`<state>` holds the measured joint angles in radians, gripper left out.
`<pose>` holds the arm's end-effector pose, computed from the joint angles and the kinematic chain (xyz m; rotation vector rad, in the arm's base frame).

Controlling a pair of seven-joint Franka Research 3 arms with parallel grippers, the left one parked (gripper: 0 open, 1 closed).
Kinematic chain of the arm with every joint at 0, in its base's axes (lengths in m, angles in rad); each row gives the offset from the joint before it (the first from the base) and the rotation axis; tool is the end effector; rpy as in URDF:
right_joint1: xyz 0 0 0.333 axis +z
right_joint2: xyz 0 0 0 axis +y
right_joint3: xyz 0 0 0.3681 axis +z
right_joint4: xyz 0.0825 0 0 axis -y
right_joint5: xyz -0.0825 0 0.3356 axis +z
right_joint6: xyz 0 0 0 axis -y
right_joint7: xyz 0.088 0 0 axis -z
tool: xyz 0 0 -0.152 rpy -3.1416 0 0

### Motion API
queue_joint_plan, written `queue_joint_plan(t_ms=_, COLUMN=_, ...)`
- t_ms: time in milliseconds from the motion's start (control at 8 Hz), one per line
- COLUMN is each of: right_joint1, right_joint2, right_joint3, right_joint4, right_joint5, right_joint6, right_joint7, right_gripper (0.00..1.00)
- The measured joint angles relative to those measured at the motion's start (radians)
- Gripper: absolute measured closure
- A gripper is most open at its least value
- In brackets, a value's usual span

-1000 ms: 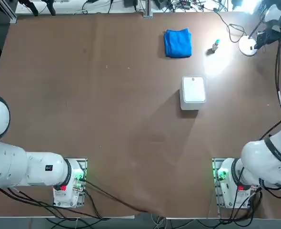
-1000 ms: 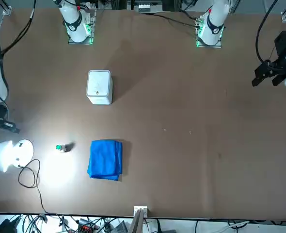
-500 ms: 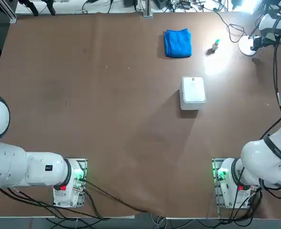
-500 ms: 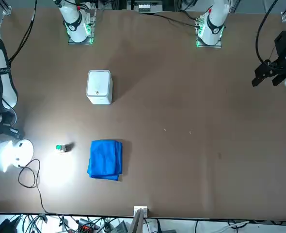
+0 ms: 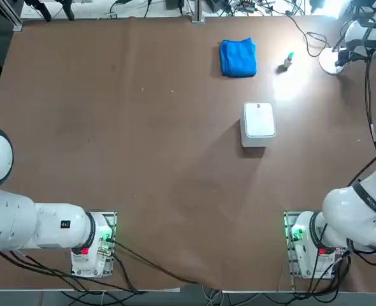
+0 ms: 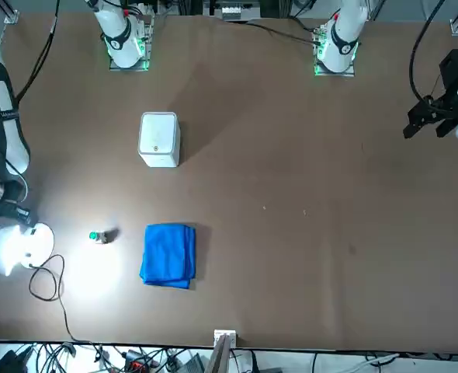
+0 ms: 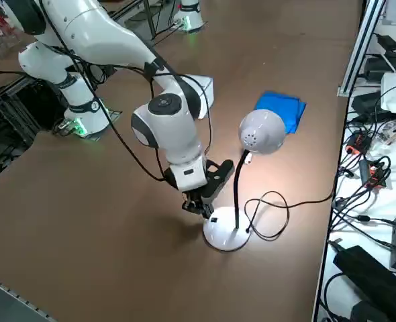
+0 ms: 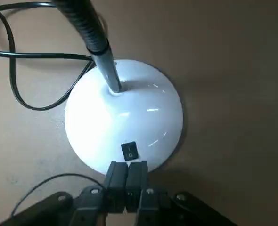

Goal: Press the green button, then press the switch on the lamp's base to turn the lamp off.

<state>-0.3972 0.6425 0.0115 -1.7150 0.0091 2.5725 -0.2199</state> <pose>0.6486 -0.2645 0.2692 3.0606 -0.2700 0.3222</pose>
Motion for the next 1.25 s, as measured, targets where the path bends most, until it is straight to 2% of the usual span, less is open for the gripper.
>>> queue_joint_plan(t_ms=1250, right_joint1=0.001, right_joint2=0.022, right_joint3=0.012, right_joint4=0.000, right_joint5=0.000, right_joint6=0.028, right_joint7=0.000, right_gripper=0.99)
